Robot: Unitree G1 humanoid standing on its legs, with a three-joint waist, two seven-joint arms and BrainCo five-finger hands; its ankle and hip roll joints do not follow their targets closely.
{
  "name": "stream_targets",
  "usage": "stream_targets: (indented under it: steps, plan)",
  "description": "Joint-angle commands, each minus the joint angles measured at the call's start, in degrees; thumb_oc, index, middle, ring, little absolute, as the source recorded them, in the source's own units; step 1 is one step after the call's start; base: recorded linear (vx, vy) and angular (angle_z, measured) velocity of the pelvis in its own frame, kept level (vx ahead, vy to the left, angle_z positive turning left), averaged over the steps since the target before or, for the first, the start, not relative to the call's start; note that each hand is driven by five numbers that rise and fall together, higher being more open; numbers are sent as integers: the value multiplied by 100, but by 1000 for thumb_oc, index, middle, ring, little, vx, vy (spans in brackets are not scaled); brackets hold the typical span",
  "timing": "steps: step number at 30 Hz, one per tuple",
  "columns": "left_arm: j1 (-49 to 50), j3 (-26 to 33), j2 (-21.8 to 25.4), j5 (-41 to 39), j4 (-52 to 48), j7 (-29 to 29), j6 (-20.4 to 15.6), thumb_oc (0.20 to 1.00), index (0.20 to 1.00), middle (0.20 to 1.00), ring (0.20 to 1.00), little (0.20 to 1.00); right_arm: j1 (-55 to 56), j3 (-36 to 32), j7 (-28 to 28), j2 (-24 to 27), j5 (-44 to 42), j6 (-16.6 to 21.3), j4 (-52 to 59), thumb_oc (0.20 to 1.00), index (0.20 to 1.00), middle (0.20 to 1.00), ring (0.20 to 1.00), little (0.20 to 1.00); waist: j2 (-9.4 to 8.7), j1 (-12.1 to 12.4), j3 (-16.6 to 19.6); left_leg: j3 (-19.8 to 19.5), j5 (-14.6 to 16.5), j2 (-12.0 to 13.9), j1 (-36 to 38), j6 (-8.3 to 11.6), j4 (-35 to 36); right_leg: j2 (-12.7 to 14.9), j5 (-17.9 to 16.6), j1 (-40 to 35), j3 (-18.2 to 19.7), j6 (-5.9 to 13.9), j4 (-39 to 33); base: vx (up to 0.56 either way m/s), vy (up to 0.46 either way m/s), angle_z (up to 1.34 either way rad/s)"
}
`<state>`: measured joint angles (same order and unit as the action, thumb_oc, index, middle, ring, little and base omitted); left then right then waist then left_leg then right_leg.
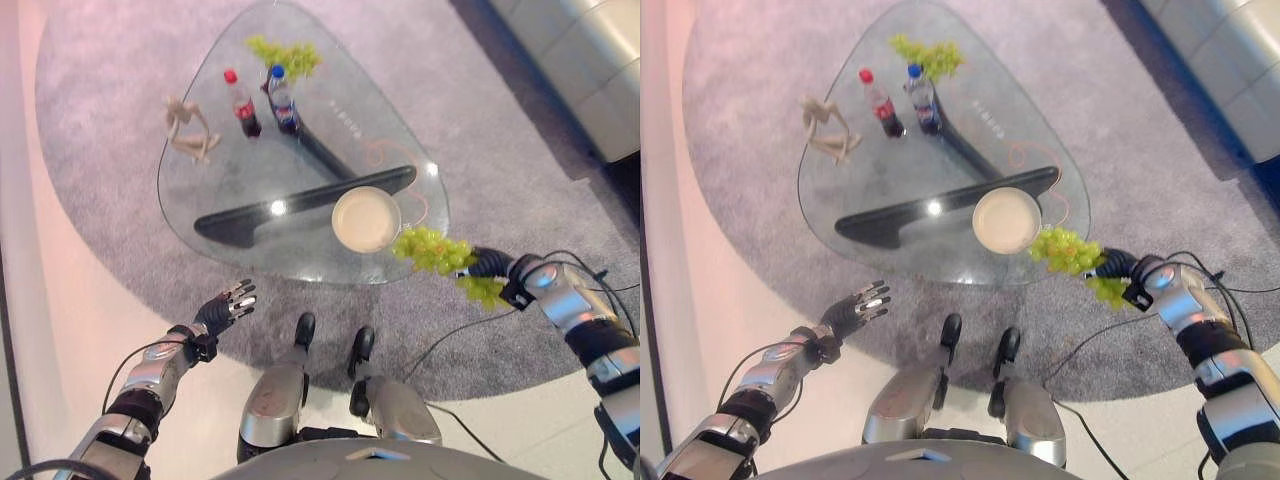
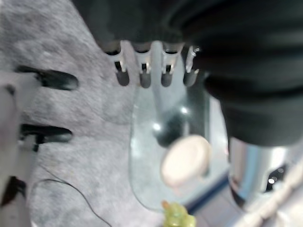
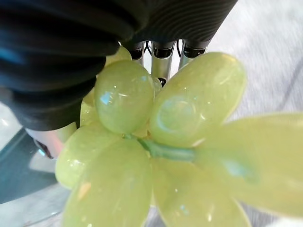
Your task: Pick up fruits into the plate
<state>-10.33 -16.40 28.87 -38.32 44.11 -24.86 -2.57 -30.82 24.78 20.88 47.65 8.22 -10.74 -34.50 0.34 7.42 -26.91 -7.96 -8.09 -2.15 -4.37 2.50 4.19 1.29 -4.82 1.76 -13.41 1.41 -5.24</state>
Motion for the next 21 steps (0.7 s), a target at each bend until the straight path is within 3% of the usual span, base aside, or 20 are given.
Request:
stream_targets:
  steps: [1,4,12,21]
  plan:
    - [-229,-224,-95,-55,194,73,-258,1000,1000,1000,1000,1000,-721,324,-600,355,419,49,19,200,200,200,200,200,-169,146,-79,114,1158,-70,-178,-109,-735,349,659,299,188,310,852,-99,7,6]
    - [-371,-382,-177,-171,287,138,-369,1000,1000,1000,1000,1000,-1297,532,-858,329,705,-22,-369,200,200,200,200,200,-121,199,-287,48,1099,-118,-450,-113,-799,346,631,568,118,287,907,-91,23,9]
    - [-511,-677,-320,-386,131,233,-404,1000,1000,1000,1000,1000,-2113,817,-1253,116,848,-230,-910,200,200,200,200,200,30,273,-289,-41,985,-227,-1191,-130,-992,373,613,1388,-31,218,1173,-29,60,5]
    - [-440,-861,-423,-459,-91,318,-424,1000,1000,1000,1000,1000,-2468,892,-1455,-76,784,-378,-1090,200,200,200,200,200,75,368,-289,-19,998,-330,-1695,-161,-1291,447,621,1941,-161,229,1467,-1,43,7]
